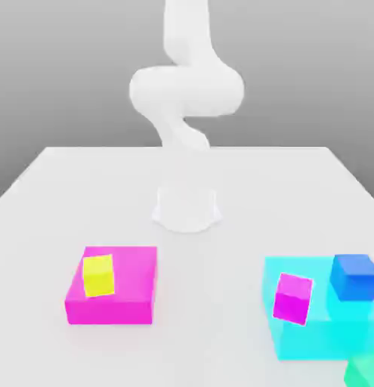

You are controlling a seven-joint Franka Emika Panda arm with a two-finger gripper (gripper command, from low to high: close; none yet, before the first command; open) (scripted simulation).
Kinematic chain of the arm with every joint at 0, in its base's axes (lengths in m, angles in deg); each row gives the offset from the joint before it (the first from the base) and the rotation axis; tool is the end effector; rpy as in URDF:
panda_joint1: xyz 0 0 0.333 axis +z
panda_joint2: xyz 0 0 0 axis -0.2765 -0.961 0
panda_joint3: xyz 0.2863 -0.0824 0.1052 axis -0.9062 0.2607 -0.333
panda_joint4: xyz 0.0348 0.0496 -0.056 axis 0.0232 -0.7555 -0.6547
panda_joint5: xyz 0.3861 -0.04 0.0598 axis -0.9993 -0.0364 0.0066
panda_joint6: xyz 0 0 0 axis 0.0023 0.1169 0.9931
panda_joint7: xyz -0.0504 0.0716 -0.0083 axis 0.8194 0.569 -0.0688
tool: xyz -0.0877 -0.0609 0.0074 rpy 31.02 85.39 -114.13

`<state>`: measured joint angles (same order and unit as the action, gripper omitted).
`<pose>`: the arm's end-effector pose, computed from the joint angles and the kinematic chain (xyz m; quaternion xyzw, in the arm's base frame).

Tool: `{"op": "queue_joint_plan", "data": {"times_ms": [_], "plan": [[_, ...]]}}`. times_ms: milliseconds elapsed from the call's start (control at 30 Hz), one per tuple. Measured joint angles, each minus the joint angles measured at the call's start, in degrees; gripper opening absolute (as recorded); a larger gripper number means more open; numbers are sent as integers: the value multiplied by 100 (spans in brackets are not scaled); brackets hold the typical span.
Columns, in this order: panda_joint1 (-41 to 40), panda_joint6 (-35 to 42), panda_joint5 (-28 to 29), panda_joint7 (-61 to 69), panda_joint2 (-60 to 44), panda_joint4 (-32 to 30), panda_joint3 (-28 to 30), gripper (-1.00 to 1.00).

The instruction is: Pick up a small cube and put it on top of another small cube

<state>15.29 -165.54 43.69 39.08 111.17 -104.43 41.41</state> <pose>0.3785 0.0177 0.6856 -0.8600 0.3608 -0.3375 0.1275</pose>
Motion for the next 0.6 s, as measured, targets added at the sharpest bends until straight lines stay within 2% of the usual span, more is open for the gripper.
{"op": "queue_joint_plan", "data": {"times_ms": [367,600], "plan": [[-151,-392,782,-1060,-2315,318,-1028,0],[25,-630,1331,-1766,-3777,520,-1439,0]]}}
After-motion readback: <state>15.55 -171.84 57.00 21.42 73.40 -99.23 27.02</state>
